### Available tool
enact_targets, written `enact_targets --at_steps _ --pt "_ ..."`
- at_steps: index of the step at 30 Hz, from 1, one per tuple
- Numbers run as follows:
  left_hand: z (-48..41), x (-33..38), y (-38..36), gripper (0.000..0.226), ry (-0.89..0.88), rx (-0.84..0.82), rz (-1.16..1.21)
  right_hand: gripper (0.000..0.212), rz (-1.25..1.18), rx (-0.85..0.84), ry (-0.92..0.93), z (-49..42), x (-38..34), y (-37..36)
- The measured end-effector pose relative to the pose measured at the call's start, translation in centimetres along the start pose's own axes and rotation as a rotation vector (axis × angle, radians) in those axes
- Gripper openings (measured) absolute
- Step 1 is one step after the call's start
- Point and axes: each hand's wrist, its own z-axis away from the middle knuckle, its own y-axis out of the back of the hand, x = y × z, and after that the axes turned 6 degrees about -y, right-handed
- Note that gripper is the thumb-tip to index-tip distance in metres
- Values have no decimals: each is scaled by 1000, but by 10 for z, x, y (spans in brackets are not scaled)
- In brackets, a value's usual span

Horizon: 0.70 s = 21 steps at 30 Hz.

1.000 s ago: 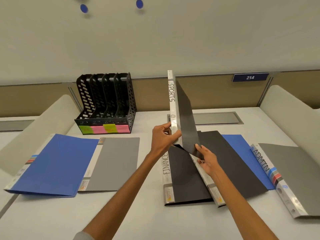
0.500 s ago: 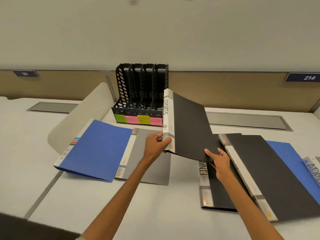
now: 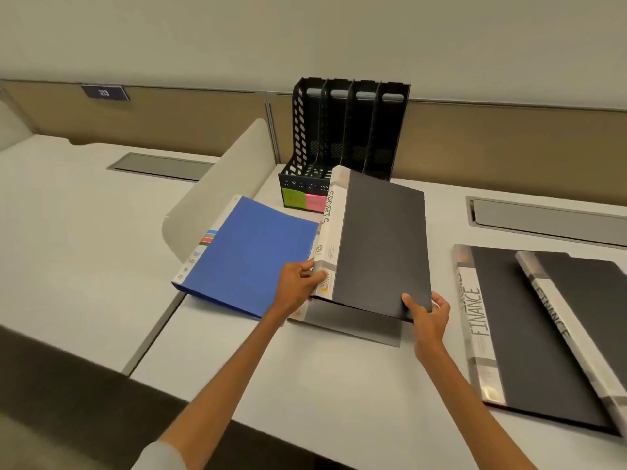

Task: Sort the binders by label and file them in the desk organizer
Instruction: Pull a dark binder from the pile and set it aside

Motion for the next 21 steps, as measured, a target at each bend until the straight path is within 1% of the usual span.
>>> enact_targets --at_steps 5,8,11,14,16,18,21 --pt "7 -28 9 36 27 4 11 65 15 59 17 13 27 -5" --pt "14 -46 14 37 51 -15 3 63 29 112 5 23 45 -3" --pt "17 -60 16 34 75 -45 -3 61 100 181 33 30 54 -4" --pt "14 -67 17 29 114 -11 26 63 221 200 41 28 49 -12" --pt "12 -70 19 27 105 -8 -58 66 307 207 28 26 47 -16" --pt "12 -74 22 33 77 -36 -171 68 385 226 25 25 47 -18" --pt "13 -81 27 41 45 -57 -322 68 515 248 82 25 48 -20"
